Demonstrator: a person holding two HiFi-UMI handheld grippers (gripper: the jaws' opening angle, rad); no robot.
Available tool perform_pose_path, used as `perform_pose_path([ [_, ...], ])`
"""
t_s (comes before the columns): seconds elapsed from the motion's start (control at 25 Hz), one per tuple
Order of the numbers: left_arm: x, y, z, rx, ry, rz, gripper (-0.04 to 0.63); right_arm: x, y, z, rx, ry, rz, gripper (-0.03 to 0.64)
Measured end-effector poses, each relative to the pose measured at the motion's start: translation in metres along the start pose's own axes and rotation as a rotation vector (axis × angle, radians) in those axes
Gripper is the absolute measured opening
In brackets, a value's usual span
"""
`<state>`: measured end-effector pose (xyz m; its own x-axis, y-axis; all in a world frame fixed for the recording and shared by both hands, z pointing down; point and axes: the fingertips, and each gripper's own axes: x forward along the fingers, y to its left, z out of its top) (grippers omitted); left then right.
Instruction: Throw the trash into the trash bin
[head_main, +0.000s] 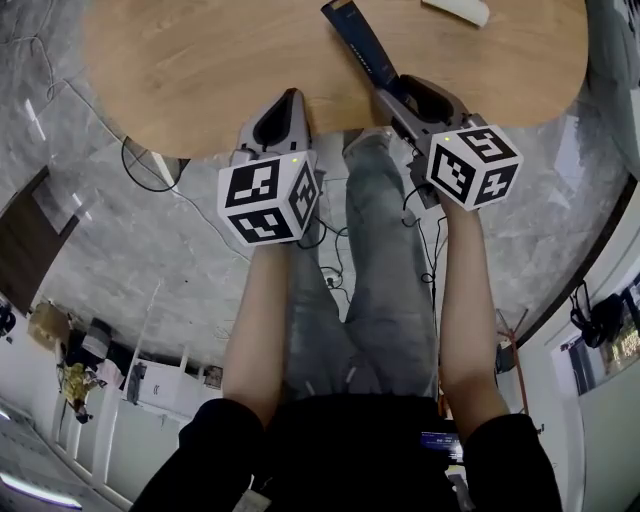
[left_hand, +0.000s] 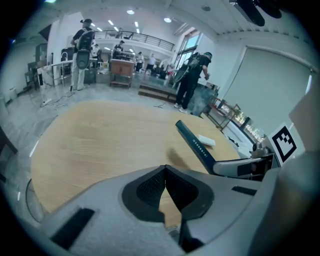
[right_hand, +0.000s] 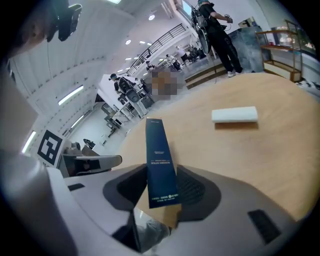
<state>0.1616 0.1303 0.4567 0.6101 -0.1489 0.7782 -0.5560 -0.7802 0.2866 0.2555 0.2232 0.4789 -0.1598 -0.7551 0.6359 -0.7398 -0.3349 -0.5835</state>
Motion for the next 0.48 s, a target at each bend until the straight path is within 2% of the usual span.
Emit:
perform_pose_path([
  [0.24, -0.035, 0.093, -0.001, -0.109, -0.046, 0.095, 0.006, 0.069, 0.069, 0.011, -0.095, 0.077, 0.085, 0.179],
  [0.48, -0.073, 0.163, -0.017, -0.235, -0.092, 0.193, 0.006, 0.118, 0.131, 0.006, -0.200, 0.167, 0.168, 0.179],
])
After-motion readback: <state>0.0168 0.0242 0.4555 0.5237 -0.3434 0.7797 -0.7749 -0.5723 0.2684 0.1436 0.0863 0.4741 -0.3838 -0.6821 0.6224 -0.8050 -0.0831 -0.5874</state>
